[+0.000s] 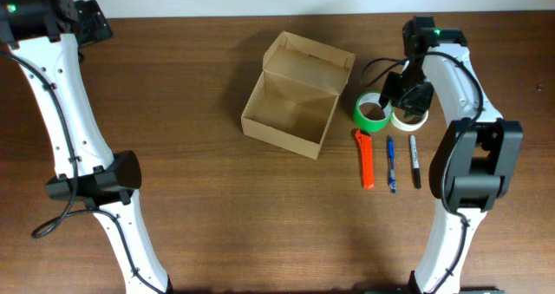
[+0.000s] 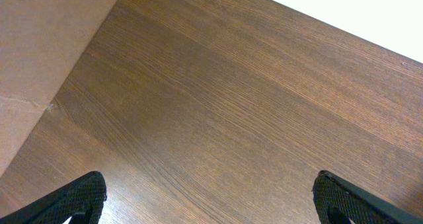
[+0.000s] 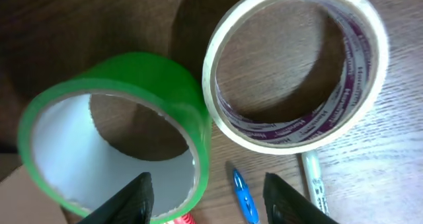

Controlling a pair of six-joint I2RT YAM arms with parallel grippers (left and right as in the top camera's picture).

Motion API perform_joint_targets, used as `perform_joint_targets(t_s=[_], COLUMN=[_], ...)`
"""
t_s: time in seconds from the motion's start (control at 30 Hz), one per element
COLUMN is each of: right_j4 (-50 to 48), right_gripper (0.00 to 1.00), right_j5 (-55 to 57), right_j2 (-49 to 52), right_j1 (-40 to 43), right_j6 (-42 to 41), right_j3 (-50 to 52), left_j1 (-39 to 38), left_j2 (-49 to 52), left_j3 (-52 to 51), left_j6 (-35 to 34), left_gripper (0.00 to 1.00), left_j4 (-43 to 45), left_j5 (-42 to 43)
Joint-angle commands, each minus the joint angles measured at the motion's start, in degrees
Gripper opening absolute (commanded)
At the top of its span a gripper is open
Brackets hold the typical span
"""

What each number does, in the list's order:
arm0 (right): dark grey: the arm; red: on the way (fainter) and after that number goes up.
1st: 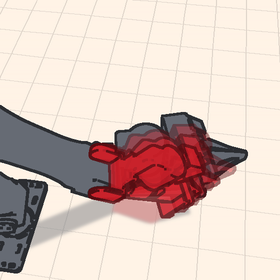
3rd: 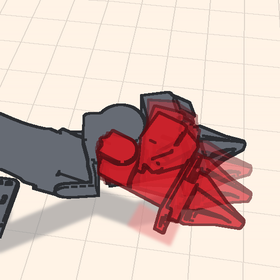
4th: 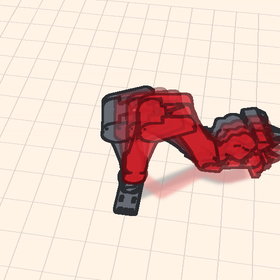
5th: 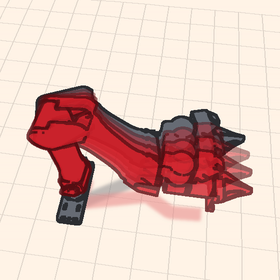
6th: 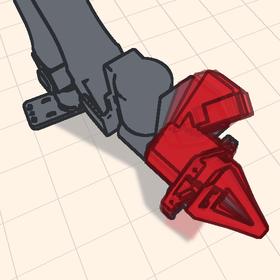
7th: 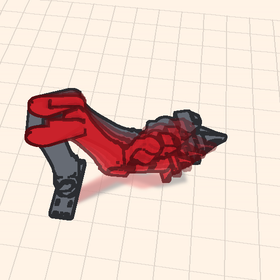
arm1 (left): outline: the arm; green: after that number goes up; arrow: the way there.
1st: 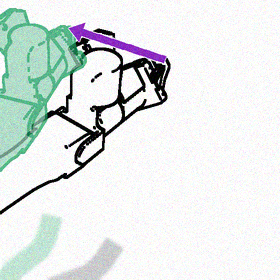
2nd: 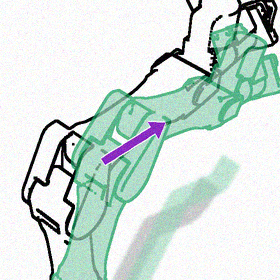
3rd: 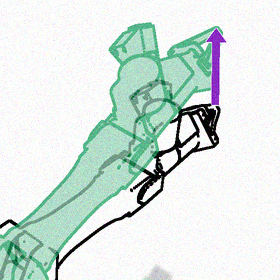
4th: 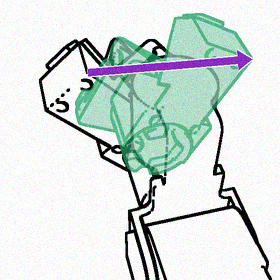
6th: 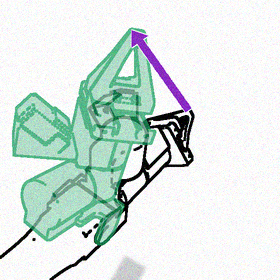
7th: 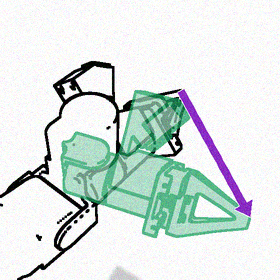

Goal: Pack container
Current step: 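Lower the right gripper onto the green tape roll and grasp it, then carry the green tape roll into the box and release it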

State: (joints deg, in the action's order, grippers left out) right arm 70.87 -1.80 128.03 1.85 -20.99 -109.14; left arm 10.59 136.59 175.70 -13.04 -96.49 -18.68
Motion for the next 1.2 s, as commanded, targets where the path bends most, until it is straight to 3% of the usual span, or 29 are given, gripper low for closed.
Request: perform_joint_targets(t_s=[0.0,0.13,0.27,0.3,0.6,0.83,1.0,1.17], right_j4=[-1.27,-3.76,-5.42,-5.77,-4.72,3.45,8.98,10.51], right_gripper=[0.53,0.46,0.09,0.04,0.04,0.04,0.04,0.04], right_j5=[-0.87,-1.01,-1.92,-2.34,-5.49,-5.73,-7.17,0.81], right_j2=[0.74,0.74,0.74,0.74,-5.03,-16.31,-22.03,-22.21], right_j1=[0.04,0.0,0.0,0.0,0.0,-1.29,-8.96,-21.7], right_j6=[-0.74,-1.49,-2.01,-2.01,3.15,6.69,12.94,17.14], right_j3=[2.54,5.97,7.89,7.89,2.47,-13.84,-24.3,-25.73], left_j1=[0.22,0.24,0.24,0.24,0.24,0.24,0.24,0.22], left_j2=[-1.29,-1.29,-1.29,-1.29,-1.29,-1.29,-1.29,-1.29], left_j3=[-0.44,-0.44,-0.44,-0.44,-0.44,-0.44,-0.44,-0.44], left_j6=[0.52,0.52,0.52,0.52,0.52,0.52,0.52,0.52], left_gripper=[1.0,1.0,1.0,1.0,1.0,1.0,1.0,1.0], left_j4=[-0.17,-0.17,-0.17,-0.17,-0.17,-0.17,-0.17,-0.17], left_j5=[-0.2,-0.2,-0.2,-0.2,-0.2,-0.2,-0.2,-0.2])
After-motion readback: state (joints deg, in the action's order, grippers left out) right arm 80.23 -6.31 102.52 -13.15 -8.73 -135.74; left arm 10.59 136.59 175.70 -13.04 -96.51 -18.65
